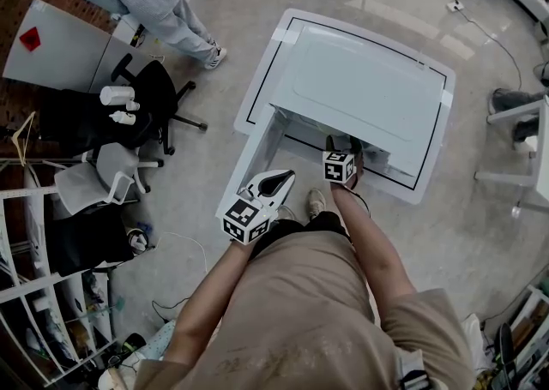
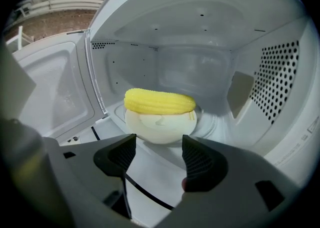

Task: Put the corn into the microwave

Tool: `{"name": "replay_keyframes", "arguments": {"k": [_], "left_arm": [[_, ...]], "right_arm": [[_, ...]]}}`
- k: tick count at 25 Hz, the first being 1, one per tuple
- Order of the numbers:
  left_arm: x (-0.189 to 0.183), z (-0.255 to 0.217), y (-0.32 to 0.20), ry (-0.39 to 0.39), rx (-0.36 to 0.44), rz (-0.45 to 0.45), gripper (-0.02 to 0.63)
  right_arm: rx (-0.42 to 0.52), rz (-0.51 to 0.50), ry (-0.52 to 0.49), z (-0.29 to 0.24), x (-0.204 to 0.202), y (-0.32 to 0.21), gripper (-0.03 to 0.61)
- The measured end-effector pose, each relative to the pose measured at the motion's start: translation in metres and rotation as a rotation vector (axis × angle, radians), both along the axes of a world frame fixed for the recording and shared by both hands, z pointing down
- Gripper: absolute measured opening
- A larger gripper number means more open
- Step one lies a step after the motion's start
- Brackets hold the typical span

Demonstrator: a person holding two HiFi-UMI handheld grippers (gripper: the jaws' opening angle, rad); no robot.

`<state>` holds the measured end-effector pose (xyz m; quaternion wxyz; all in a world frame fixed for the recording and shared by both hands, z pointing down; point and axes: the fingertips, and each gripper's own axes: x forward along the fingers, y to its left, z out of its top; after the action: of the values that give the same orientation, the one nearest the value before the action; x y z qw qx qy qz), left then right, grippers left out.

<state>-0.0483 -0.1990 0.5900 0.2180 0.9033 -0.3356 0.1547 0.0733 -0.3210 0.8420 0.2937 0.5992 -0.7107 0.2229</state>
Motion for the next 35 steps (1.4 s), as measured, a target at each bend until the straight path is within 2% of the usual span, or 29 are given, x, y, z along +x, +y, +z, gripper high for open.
{"name": "replay_keyframes", "arguments": {"k": [15, 20, 25, 28, 32, 35], "left_arm": [[-0.007, -0.001, 0.007, -0.008, 0.014, 0.013, 0.002], [-0.005, -0.005, 0.008, 0.003, 0.028, 0.033, 0.002], [-0.009, -0.009, 0.013, 0.042, 0.037, 0.043, 0.002], [-0.016, -0.010, 0.021, 0.083, 0.023, 0.057, 0.002], [-0.026, -0.010, 0.034, 0.117, 0.020, 0.110, 0.002], [-0.035, -0.021, 0.046, 0.146, 0.025, 0.140, 0.002]], "right_arm": [[-0.011, -0.013, -0.008, 0.000, -0.003, -0.018, 0.288], [0.013, -0.011, -0.067, -0.010, 0.001, -0.013, 0.288], [0.078, -0.029, -0.146, -0.038, -0.003, 0.013, 0.287], [0.075, -0.056, -0.241, -0.057, -0.016, 0.041, 0.287], [0.122, -0.079, -0.329, -0.104, -0.020, 0.083, 0.287], [0.174, -0.038, -0.354, -0.147, -0.008, 0.119, 0.287]]}}
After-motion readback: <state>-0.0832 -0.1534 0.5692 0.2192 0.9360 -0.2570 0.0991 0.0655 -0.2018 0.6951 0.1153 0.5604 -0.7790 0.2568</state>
